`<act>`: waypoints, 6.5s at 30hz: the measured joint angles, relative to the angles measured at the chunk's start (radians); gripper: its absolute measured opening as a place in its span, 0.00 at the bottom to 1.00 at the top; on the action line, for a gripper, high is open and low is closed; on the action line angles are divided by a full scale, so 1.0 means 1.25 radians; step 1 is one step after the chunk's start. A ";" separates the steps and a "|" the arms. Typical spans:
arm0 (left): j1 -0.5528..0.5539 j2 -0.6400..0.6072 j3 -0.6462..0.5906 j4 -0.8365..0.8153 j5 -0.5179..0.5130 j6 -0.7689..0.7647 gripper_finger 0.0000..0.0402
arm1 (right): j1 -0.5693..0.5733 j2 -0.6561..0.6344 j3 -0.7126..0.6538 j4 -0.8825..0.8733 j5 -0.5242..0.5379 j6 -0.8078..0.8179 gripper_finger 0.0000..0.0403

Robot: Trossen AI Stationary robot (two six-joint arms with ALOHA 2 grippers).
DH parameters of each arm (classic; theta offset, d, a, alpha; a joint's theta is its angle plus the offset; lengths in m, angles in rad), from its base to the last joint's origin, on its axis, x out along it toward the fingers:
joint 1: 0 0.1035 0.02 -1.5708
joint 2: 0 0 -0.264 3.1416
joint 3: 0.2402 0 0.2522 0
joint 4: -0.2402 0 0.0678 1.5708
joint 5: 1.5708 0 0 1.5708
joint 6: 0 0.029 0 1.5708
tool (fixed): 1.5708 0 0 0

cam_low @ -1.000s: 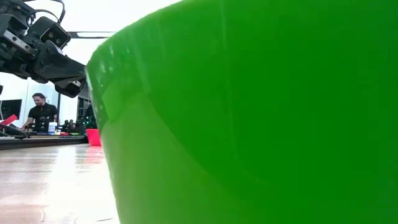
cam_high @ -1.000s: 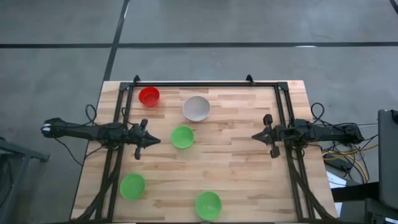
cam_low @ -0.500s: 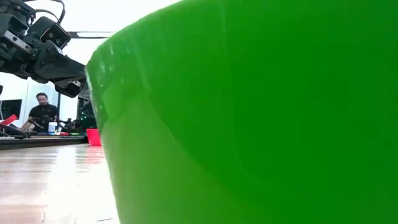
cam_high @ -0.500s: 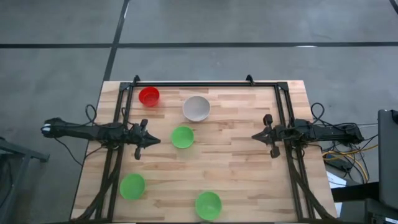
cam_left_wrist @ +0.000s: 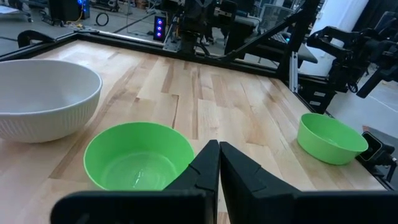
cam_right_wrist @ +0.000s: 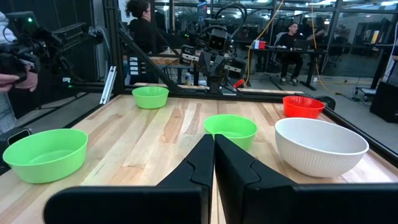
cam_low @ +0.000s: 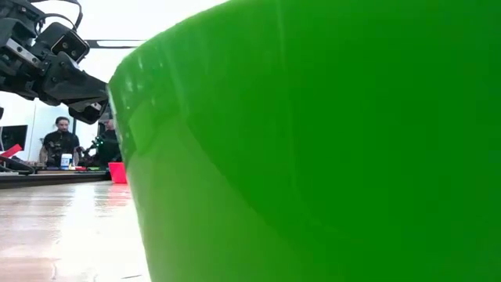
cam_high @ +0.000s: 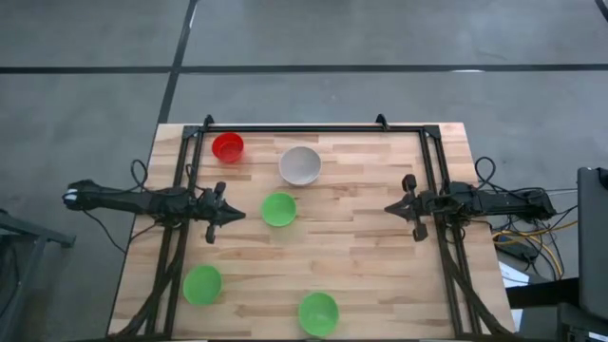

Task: Nest bowls inside each other
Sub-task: Stack the top green bowl on the gray bowl

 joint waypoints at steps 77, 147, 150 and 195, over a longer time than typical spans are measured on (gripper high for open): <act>0.060 0.582 0.723 -0.677 -0.095 -0.502 0.04 | 0.000 0.000 0.000 0.000 0.000 0.000 0.02; 0.230 1.046 0.855 -0.756 0.123 -0.670 0.38 | 0.000 0.000 0.000 0.000 0.000 0.000 0.02; 0.230 1.057 0.855 -0.756 0.124 -0.667 0.38 | 0.000 0.000 0.000 0.000 0.000 0.000 0.02; 0.229 1.170 0.854 -0.664 0.173 -0.614 0.02 | 0.000 0.000 0.000 0.000 0.000 0.000 0.02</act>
